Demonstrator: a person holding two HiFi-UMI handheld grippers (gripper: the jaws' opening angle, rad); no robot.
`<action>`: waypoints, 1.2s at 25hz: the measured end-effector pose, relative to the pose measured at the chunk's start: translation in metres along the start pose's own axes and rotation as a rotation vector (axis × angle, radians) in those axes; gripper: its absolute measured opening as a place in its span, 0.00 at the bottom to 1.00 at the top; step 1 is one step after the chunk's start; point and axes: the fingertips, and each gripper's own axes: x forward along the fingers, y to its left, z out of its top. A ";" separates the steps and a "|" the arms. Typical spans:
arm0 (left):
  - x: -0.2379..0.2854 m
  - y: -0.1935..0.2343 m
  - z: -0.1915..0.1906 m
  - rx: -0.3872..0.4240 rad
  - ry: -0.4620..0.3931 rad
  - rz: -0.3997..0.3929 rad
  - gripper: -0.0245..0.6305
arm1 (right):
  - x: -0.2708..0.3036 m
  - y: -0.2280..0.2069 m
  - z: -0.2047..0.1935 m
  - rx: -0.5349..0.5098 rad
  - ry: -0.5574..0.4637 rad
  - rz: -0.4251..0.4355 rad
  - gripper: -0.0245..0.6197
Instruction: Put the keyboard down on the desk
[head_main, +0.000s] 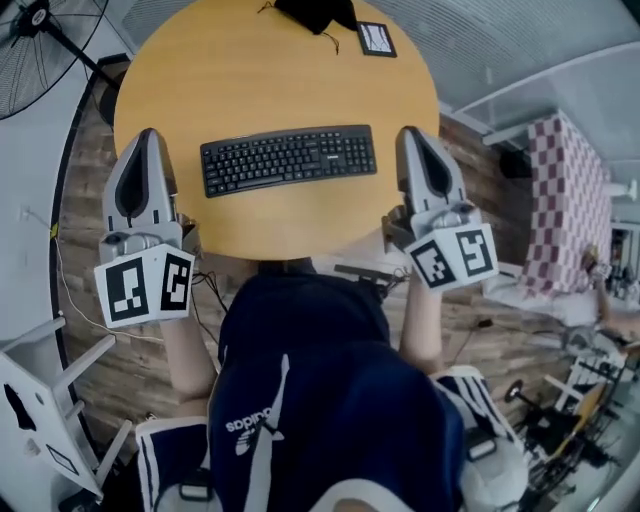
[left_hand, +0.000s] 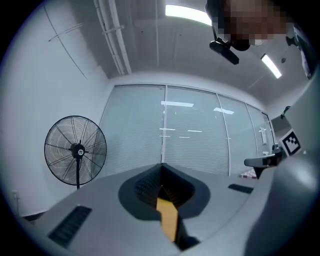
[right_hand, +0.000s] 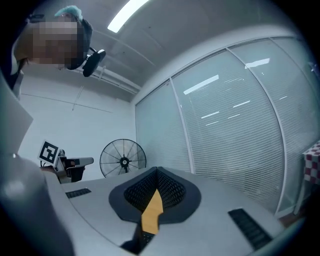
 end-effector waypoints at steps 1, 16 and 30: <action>-0.006 -0.002 0.003 -0.002 -0.007 0.004 0.04 | -0.008 0.004 0.000 -0.004 0.001 0.003 0.05; -0.058 -0.053 -0.042 -0.038 0.078 -0.063 0.04 | -0.057 0.039 -0.049 -0.015 0.103 0.054 0.05; -0.058 -0.074 -0.045 0.005 0.092 -0.127 0.04 | -0.062 0.042 -0.048 -0.030 0.100 0.053 0.05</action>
